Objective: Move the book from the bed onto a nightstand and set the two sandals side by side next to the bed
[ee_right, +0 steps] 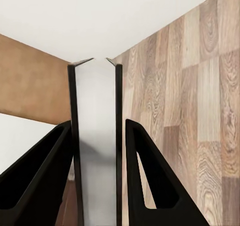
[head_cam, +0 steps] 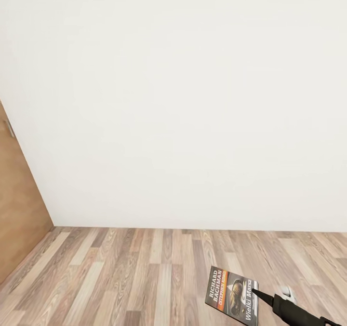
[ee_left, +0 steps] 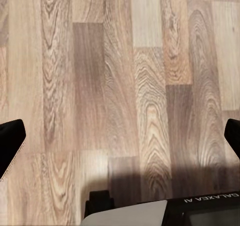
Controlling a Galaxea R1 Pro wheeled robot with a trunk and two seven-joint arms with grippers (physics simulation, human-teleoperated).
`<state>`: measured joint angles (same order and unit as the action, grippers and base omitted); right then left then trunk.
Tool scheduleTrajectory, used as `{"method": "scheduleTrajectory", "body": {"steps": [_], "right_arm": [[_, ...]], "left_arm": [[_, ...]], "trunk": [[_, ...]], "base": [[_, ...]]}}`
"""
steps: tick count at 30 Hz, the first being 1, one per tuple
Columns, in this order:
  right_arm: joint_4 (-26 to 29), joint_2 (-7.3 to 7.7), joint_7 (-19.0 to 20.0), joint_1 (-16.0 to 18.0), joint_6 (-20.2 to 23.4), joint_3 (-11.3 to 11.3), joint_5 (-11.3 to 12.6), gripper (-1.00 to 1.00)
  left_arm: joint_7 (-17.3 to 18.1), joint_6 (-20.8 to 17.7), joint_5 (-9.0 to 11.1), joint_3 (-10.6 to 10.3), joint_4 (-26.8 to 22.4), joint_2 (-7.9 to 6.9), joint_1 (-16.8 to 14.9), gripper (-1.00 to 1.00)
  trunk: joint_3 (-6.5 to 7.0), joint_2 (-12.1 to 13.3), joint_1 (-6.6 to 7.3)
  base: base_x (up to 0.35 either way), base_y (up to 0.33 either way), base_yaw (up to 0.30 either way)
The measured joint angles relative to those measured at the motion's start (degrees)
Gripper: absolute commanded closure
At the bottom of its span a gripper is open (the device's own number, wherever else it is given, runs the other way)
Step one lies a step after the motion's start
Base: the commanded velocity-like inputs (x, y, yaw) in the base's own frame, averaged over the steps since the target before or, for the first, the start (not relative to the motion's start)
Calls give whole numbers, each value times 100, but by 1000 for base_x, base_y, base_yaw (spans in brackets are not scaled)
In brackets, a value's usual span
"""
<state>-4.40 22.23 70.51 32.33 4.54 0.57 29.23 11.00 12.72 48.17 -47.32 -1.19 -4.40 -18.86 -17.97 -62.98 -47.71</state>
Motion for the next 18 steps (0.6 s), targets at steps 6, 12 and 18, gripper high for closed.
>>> {"method": "scheduleTrajectory", "body": {"steps": [6, 12, 18], "right_arm": [[0, 0, -1, 0, 0, -1, 0, 100], [0, 0, -2, 1, 0, -1, 0, 100], [0, 0, -2, 0, 0, -1, 0, 100]], "left_arm": [[0, 0, 0, -3, 2, 1, 0, -100], [0, 0, 0, -3, 2, 1, 0, -100], [0, 0, 0, -4, 2, 1, 0, -100]], "trunk": [[0, 0, 0], [0, 0, 0], [0, 0, 0]], "base": [[332, 1, 0], [332, 0, 0], [332, 0, 0]]}}
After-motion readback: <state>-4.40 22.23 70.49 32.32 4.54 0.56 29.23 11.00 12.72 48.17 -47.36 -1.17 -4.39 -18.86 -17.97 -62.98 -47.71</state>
